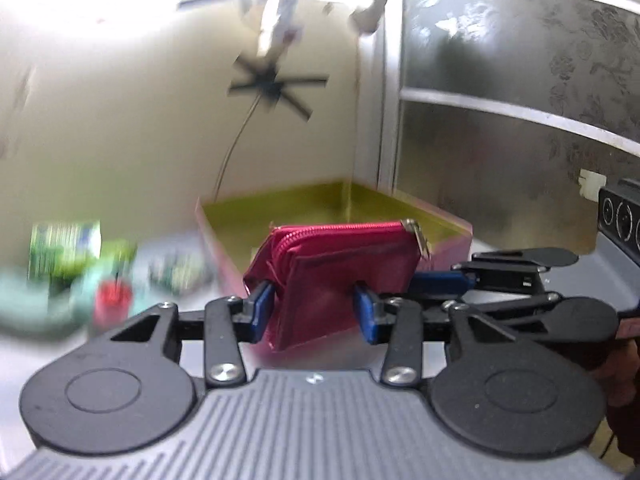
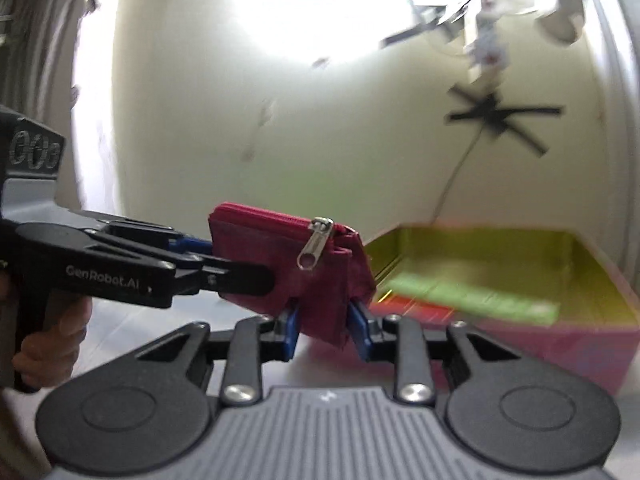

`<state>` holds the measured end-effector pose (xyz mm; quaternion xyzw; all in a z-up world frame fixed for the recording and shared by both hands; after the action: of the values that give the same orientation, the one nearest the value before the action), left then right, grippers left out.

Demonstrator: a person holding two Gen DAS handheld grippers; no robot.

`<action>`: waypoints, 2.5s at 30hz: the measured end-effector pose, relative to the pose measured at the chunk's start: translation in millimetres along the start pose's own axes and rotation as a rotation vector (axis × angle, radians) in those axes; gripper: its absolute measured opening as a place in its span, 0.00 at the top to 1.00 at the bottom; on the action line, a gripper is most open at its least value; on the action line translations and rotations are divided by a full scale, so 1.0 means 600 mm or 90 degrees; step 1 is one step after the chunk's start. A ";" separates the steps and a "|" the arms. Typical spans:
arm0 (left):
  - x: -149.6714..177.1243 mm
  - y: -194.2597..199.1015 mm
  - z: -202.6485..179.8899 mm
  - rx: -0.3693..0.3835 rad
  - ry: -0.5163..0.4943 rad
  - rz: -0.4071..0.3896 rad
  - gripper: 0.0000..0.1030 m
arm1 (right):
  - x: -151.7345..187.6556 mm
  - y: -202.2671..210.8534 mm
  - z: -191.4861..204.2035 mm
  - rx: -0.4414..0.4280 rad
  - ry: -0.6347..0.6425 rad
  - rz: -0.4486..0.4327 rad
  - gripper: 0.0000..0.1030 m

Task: Organize objects
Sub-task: 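Carry the pink purse into the tin and open the right gripper, then grasp the teal plush bear with the right gripper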

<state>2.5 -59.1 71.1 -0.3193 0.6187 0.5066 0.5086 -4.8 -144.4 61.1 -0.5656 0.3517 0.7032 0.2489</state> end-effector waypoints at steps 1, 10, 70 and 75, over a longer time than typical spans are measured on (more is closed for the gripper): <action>-0.012 -0.019 -0.009 -0.001 -0.018 -0.006 0.55 | -0.009 -0.004 -0.017 0.023 -0.005 -0.007 0.74; -0.028 -0.205 -0.054 0.011 -0.008 0.045 0.57 | -0.002 -0.050 -0.177 0.169 -0.088 0.028 0.73; 0.215 0.121 0.446 -0.447 0.278 0.093 0.27 | 0.093 -0.489 0.176 0.094 0.029 0.238 0.44; 0.218 0.119 0.445 -0.445 0.280 0.102 0.27 | 0.109 -0.436 0.196 0.069 0.053 0.242 0.48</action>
<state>-17.4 230.9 -23.6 -0.5240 0.5264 0.6436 0.1847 102.3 107.9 -45.0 -0.5034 0.4995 0.6934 0.1274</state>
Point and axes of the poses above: each gripper's, at about its wrist camera, not at the fingertips, and y roughly against the way its jaws point, z to its left, x to its underside, the point moved 9 cm from there along -y, roughly the way its jaws point, and after that the axes turned 4 degrees about -z, right-handed, at the moved point
